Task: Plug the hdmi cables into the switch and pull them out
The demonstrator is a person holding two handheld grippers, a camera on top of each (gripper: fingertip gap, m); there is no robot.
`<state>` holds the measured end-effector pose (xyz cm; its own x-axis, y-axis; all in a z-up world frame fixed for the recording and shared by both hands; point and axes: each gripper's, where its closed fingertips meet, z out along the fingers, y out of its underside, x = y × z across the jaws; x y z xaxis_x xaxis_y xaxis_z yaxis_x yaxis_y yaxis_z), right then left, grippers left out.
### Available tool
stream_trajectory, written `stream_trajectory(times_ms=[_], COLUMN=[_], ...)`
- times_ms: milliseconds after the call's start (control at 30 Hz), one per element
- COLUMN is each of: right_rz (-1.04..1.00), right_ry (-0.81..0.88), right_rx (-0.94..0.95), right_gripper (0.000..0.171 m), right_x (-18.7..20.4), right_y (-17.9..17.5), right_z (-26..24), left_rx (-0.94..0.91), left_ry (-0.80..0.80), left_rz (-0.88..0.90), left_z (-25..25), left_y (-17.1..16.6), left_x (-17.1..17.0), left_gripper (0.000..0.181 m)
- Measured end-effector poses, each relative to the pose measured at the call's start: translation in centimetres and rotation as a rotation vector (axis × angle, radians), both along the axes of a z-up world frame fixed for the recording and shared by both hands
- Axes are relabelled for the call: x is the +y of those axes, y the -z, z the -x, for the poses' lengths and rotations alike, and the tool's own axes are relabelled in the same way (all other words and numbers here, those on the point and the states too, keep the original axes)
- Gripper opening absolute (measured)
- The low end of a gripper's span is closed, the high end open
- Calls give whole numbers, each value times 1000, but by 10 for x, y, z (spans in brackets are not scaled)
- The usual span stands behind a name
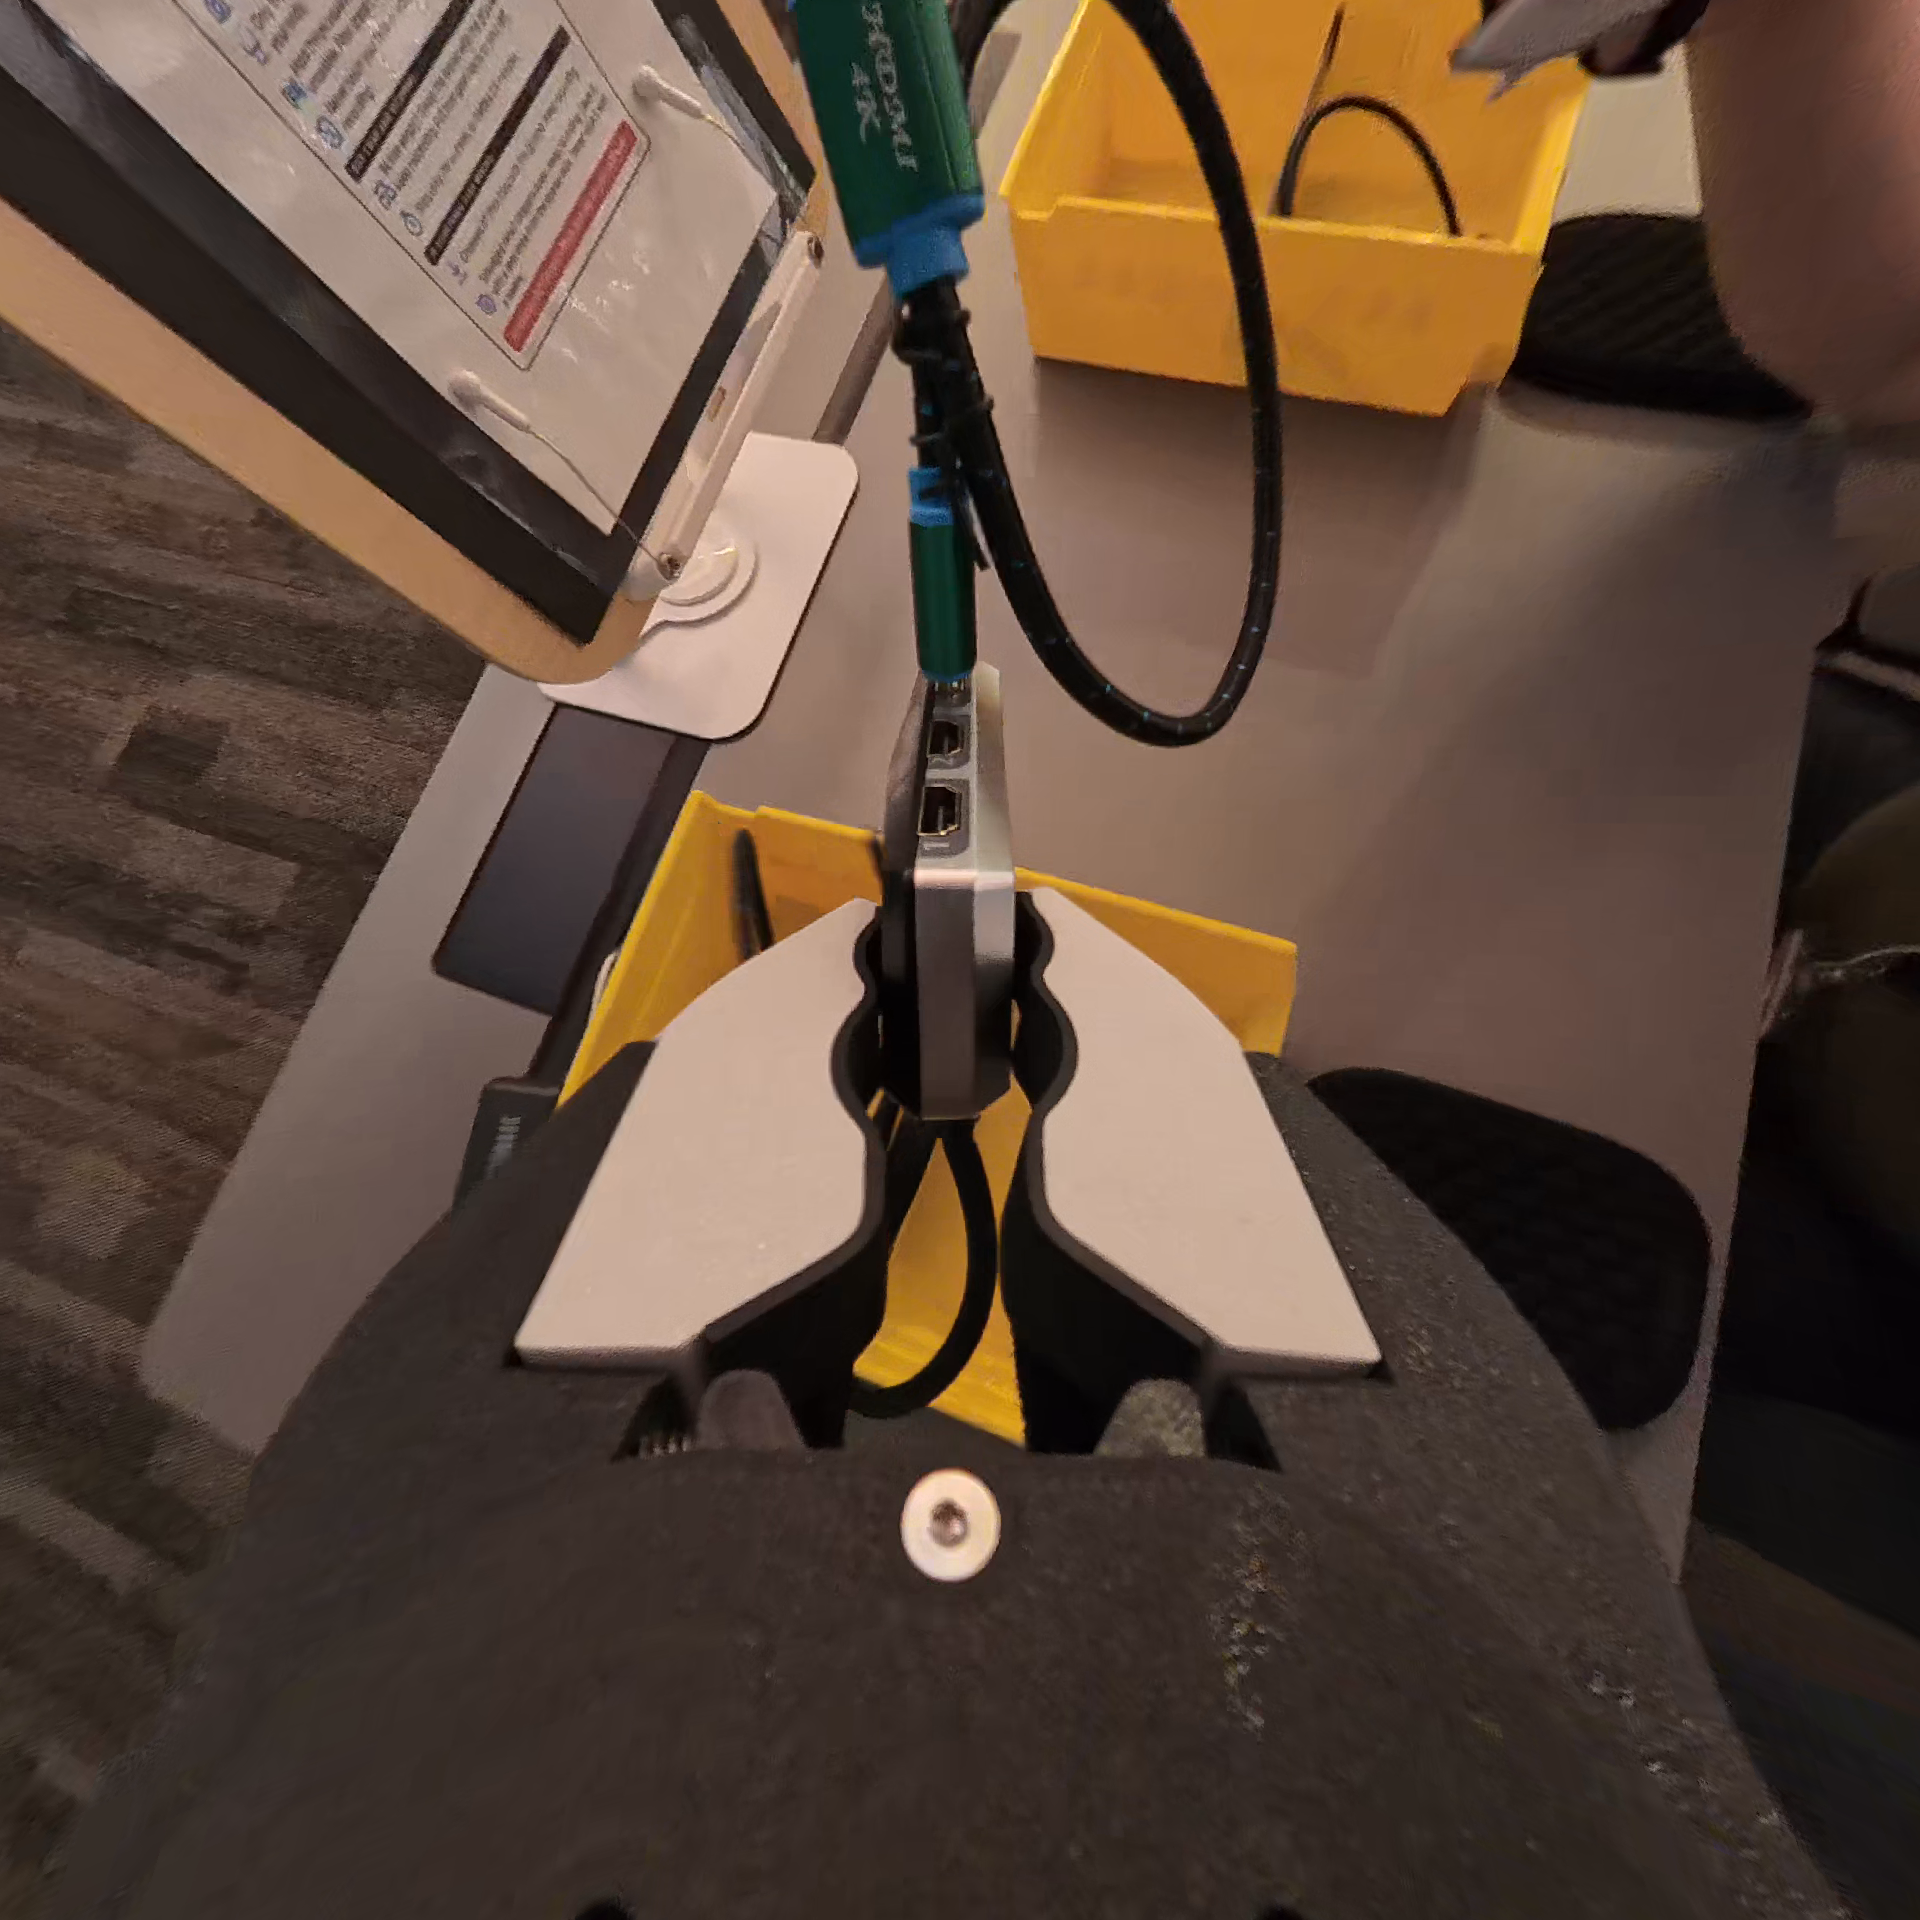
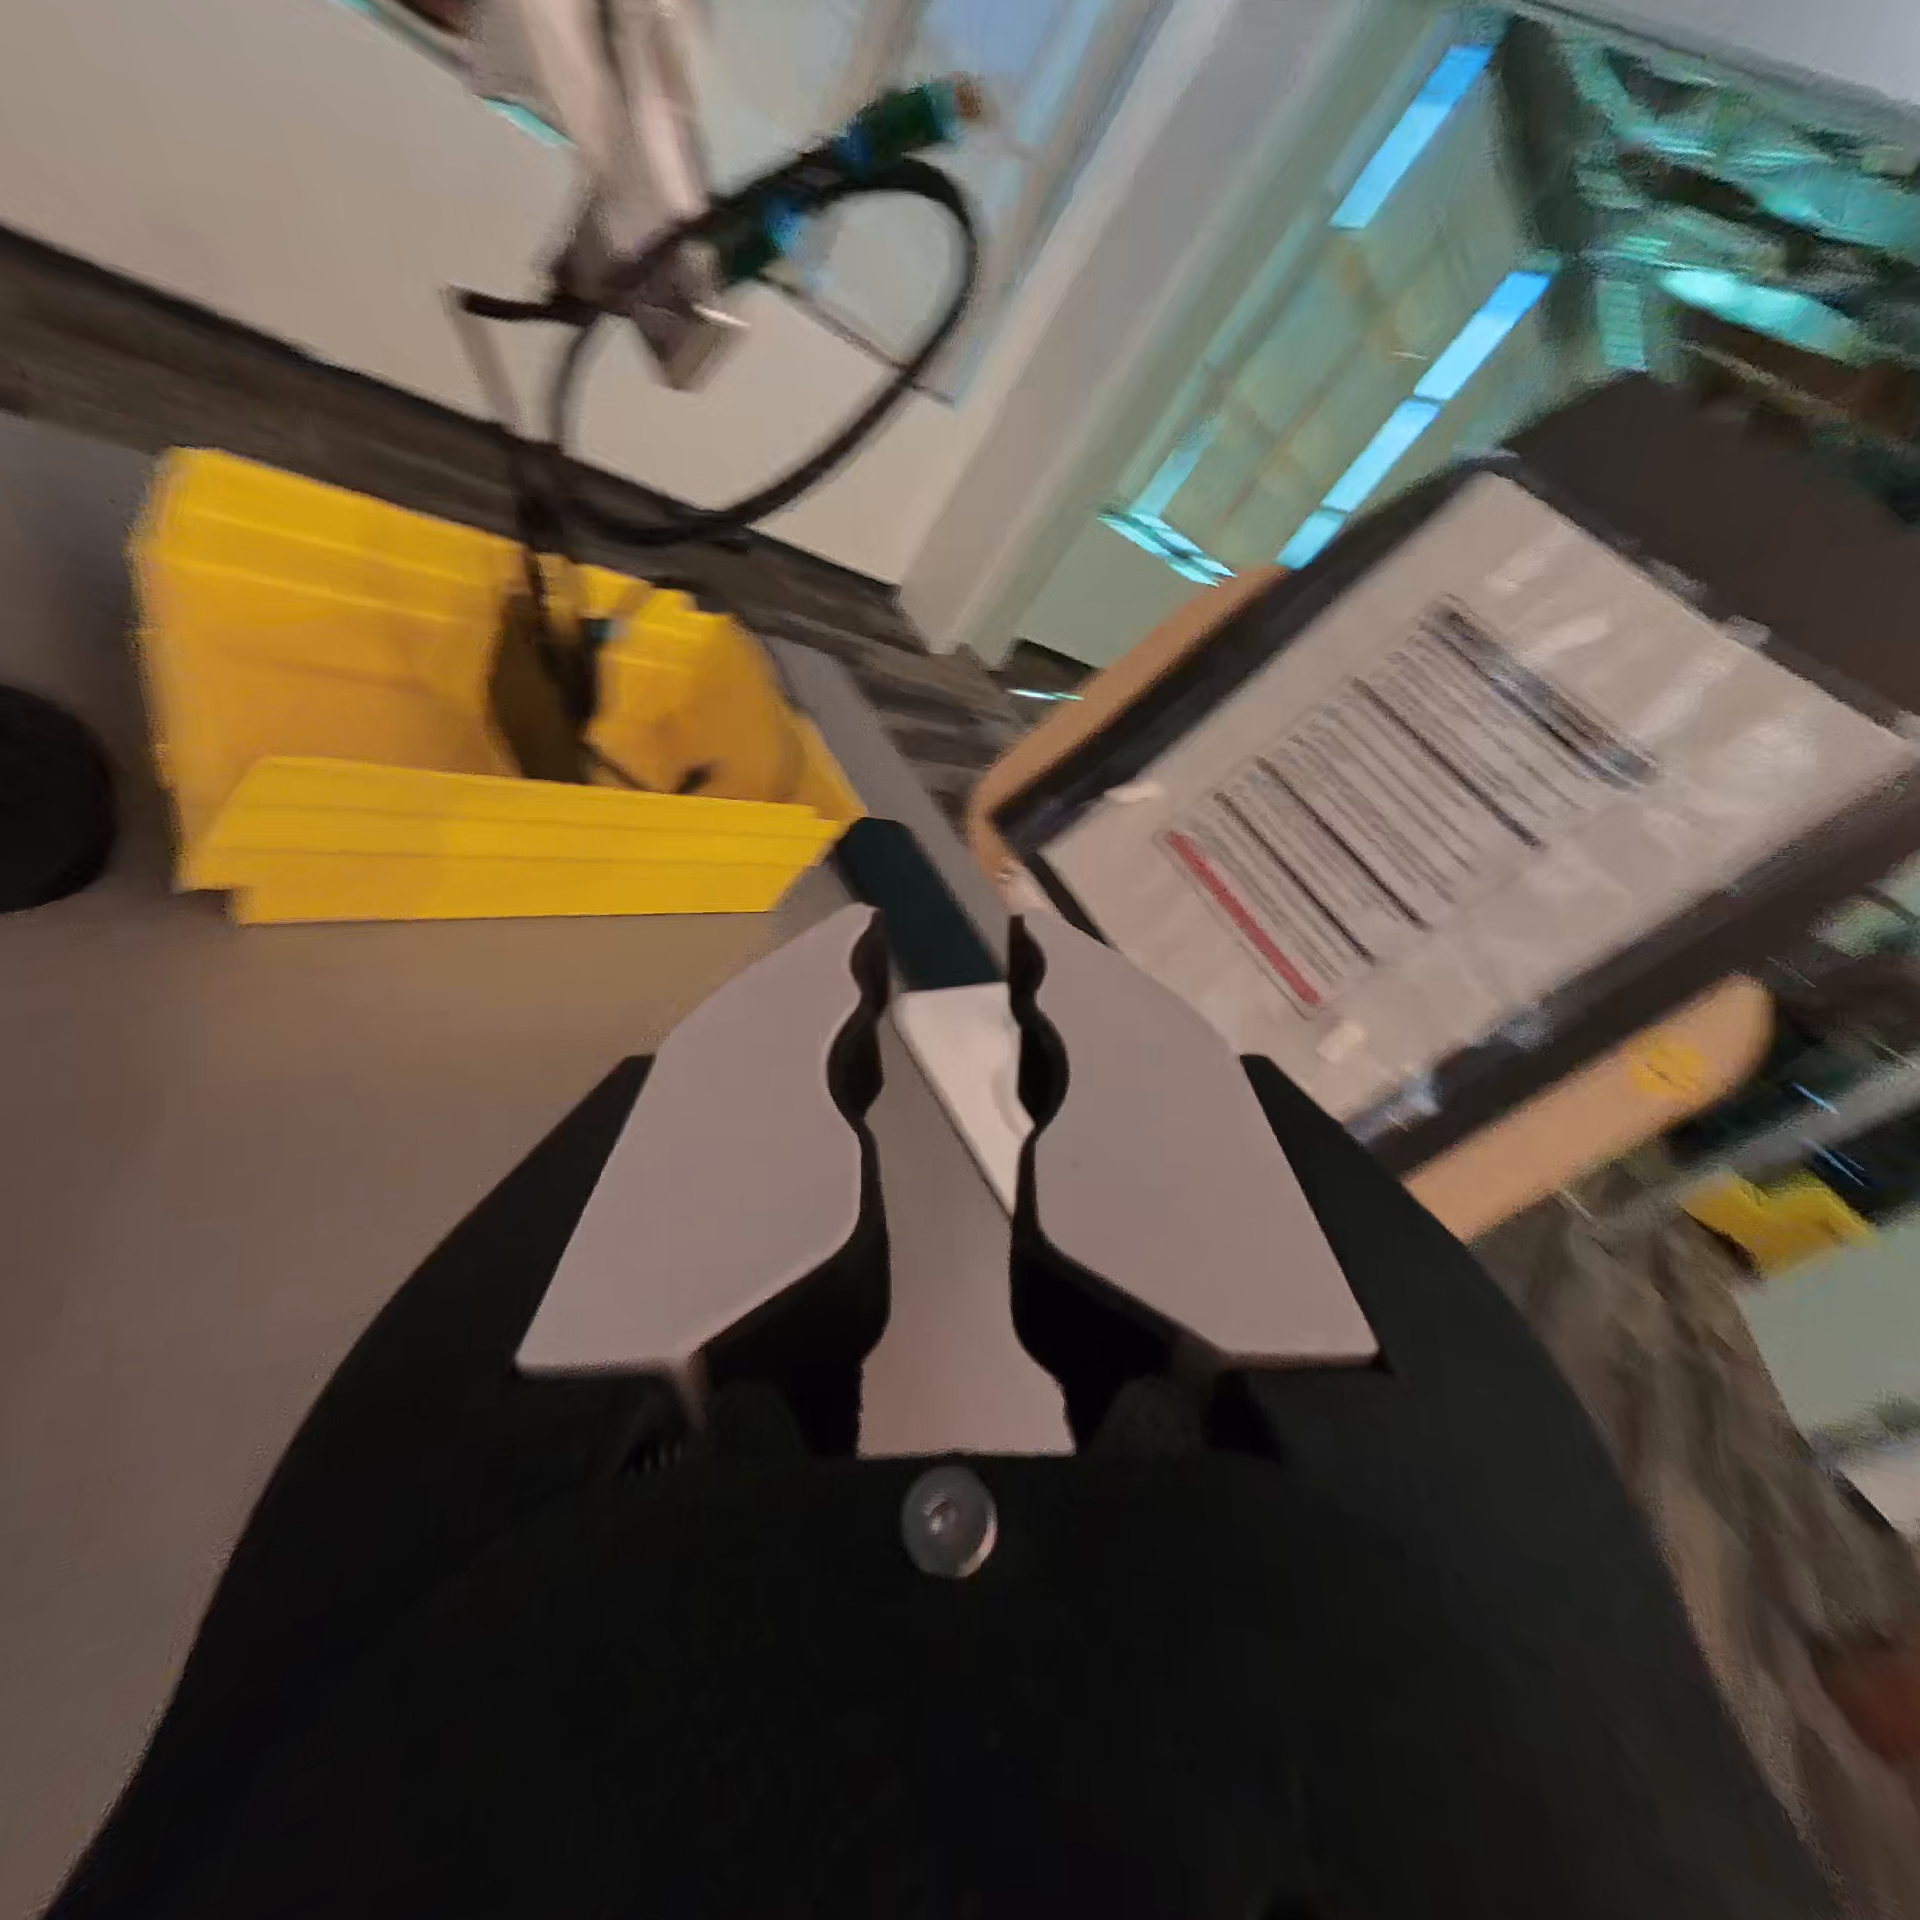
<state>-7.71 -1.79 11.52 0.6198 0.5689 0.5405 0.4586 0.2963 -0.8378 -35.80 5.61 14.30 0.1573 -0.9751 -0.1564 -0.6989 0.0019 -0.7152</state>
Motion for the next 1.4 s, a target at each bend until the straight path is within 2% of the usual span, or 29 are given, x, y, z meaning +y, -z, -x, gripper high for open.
stream_trajectory(times_ms=[33, 133, 233, 433, 600, 933, 1067, 1133, 1267, 1400], right_rz=[-34, -121, -143, -44, -23, 79, 83, 81, 58, 0], right_ry=[131, 620, 772, 769, 751, 600, 485, 339, -92, -349], right_rx=[38, 104, 154, 182, 184, 258, 239, 221, 225, 244], right_gripper=[18, 20, 25, 28, 30, 31, 31, 31, 31, 35], right_x=[11, 35, 39, 53, 57, 54, 50, 44, 13, -14], right_y=[-4, -19, -22, 1, 5, 7, 6, 5, 4, 4], right_z=[-16, -85, -112, -122, -123, -111, -93, -72, -22, -4], left_rx=[17, 29, 27, 23, 40, 50, 62, 86, 174, 206], left_ry=[-11, -32, -43, -60, -55, -54, 15, 66, 201, 362], left_rz=[-11, -9, -21, -32, -59, -58, -43, -14, 56, 132], left_z=[-1, -6, -13, -31, -45, -64, -80, -90, -116, -149], left_y=[-3, -9, -14, -28, -50, -95, -100, -97, -80, -61], left_x=[0, -2, -1, -2, -12, -35, -56, -70, -102, -133], left_gripper=[21, 21, 19, 21, 21, 21, 21, 21, 21, 21])
